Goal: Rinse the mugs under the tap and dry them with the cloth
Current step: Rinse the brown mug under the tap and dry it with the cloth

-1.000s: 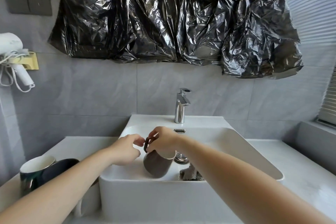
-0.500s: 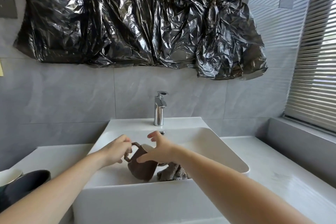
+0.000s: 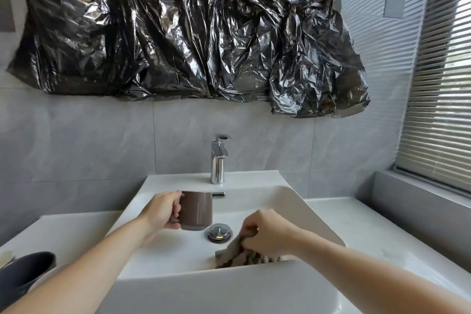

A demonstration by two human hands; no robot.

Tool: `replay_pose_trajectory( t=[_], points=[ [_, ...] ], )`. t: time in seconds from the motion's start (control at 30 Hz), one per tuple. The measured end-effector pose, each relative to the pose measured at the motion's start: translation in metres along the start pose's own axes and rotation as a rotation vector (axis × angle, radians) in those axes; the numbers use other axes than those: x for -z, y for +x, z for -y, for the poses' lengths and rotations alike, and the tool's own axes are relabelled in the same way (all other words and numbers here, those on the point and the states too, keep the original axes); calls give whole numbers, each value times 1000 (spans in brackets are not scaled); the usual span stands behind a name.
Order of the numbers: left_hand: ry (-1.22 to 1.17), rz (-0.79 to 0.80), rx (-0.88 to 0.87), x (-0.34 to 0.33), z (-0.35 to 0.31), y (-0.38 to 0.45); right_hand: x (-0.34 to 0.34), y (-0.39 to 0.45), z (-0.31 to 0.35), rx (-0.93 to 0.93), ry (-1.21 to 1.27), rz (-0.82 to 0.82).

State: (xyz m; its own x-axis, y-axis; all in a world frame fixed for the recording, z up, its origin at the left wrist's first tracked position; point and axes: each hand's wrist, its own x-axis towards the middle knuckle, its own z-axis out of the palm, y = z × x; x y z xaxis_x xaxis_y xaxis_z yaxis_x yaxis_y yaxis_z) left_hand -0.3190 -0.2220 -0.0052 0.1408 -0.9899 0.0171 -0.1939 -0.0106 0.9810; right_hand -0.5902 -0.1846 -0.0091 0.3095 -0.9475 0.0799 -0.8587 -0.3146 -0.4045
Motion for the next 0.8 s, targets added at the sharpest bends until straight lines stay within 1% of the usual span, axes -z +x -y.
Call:
replay_pose_trajectory(
  t=[0.07, 0.13, 0.2, 0.3, 0.37, 0.5, 0.6, 0.63, 0.7, 0.8],
  points=[
    [-45, -70, -44, -7, -10, 6, 7, 11, 0, -3, 145, -207],
    [-37, -121, -102, -15, -15, 11, 15, 23, 4, -64, 401, -365],
    [-30, -145, -130, -23, -16, 14, 16, 35, 10, -91, 606, -461],
    [44, -194, -181, -32, -10, 19, 6, 51, 29, -61, 734, -571],
    [75, -237, -207, -35, -5, 23, -7, 60, 43, -10, 740, -609],
    [100, -285, -235, -34, 0, 24, -38, 73, 70, 133, 672, -580],
    [108, -262, -246, -34, 5, 26, -49, 83, 81, 321, 543, -661],
    [109, -262, -253, -34, 6, 26, -48, 87, 80, 342, 519, -686],
    [119, -279, -284, -34, 5, 26, -43, 93, 74, 310, 498, -738],
    [149, -313, -315, -36, 4, 25, -35, 101, 63, 201, 510, -851]
  ],
)
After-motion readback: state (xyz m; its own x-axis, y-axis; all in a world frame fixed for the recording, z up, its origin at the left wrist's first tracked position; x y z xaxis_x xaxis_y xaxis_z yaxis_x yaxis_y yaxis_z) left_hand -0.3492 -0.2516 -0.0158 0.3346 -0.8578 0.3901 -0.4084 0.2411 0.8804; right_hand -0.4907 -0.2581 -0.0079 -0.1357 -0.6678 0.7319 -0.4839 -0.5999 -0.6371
